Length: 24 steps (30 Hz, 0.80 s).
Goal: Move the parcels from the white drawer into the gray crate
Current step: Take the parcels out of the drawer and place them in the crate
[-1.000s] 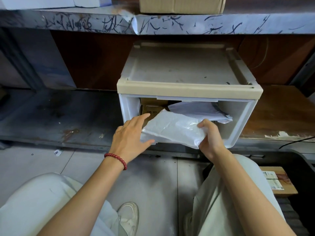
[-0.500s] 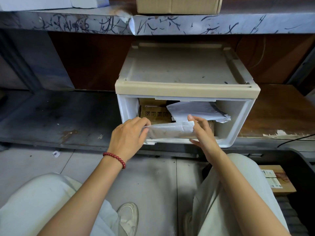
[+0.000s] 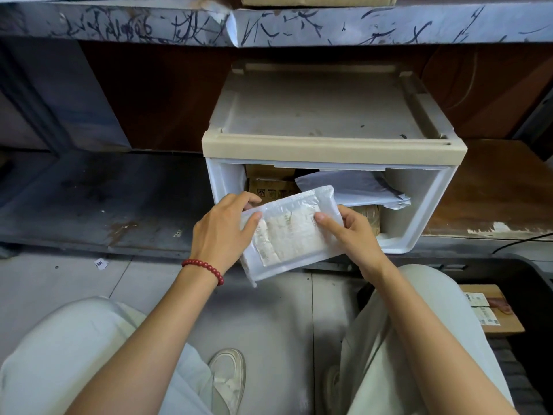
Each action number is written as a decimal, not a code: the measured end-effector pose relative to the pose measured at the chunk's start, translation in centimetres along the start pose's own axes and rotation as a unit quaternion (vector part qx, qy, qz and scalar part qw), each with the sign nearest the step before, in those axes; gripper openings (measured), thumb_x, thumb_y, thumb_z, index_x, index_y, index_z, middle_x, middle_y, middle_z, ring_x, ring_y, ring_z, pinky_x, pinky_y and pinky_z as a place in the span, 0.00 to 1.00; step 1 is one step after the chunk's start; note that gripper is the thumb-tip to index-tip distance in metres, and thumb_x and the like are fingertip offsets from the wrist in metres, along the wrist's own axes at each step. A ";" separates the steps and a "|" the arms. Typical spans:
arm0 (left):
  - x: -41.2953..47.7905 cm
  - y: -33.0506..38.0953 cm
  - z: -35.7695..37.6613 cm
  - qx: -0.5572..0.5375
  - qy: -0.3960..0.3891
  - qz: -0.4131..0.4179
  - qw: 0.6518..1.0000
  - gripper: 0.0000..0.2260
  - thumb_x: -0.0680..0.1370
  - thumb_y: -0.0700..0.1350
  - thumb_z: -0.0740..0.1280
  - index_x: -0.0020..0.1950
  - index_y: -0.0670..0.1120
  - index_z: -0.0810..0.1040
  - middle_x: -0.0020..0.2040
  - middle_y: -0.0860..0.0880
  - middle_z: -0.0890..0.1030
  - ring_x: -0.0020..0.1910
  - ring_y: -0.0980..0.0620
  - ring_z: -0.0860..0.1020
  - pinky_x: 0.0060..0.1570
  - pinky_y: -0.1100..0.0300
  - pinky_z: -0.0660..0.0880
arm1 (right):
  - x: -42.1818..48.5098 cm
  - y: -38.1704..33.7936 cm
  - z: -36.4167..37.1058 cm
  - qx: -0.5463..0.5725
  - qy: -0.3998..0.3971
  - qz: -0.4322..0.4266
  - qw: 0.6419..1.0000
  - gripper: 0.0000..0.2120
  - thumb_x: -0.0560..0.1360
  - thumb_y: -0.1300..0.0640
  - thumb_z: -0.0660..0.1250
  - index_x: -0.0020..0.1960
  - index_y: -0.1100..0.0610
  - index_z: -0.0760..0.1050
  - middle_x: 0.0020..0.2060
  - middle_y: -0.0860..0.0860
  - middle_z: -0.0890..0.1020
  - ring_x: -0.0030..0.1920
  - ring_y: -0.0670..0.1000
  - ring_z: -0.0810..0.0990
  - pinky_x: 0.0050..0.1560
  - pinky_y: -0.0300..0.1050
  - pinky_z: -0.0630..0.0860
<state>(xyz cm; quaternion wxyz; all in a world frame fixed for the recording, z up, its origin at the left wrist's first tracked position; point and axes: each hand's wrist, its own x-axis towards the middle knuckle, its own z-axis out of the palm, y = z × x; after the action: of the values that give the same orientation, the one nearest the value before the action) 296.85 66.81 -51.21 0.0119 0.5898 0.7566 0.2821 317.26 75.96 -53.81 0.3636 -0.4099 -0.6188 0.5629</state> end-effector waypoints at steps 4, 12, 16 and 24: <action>0.3 0.0 0.4 0.025 -0.014 0.001 1.000 0.24 0.75 0.59 0.67 0.69 0.55 0.68 0.64 0.54 0.72 0.62 0.52 0.71 0.47 0.58 0.71 | 0.4 0.4 -0.3 0.020 0.042 0.013 0.999 0.09 0.78 0.56 0.67 0.54 0.60 0.79 0.48 0.54 0.84 0.46 0.49 0.82 0.48 0.44 0.78; 0.3 0.2 0.6 -0.099 -0.063 -0.030 0.993 0.49 0.61 0.65 0.76 0.76 0.57 0.54 0.75 0.54 0.56 0.70 0.50 0.64 0.63 0.50 0.70 | 1.0 0.5 -0.5 0.118 0.116 0.063 0.984 0.15 0.78 0.56 0.68 0.61 0.61 0.75 0.54 0.57 0.83 0.54 0.56 0.82 0.61 0.53 0.77; 0.0 0.8 1.1 -0.051 -0.115 0.051 0.991 0.46 0.61 0.59 0.79 0.74 0.57 0.60 0.74 0.58 0.47 0.69 0.52 0.63 0.61 0.54 0.71 | 1.2 0.7 -0.6 0.188 0.132 0.108 0.967 0.22 0.78 0.59 0.67 0.69 0.56 0.64 0.62 0.57 0.78 0.56 0.54 0.80 0.61 0.54 0.76; 0.2 0.4 1.1 -0.078 -0.050 0.061 0.994 0.16 0.72 0.51 0.74 0.58 0.52 0.77 0.57 0.55 0.76 0.53 0.55 0.74 0.50 0.66 0.71 | 0.4 0.0 -0.9 0.226 0.114 0.141 0.957 0.17 0.77 0.60 0.67 0.64 0.57 0.67 0.57 0.52 0.73 0.51 0.47 0.79 0.37 0.44 0.81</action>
<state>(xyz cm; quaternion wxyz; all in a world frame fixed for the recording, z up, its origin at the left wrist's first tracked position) 297.52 67.53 -51.90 0.0788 0.6454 0.6933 0.3109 317.94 76.70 -53.73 0.4315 -0.4616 -0.3662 0.6831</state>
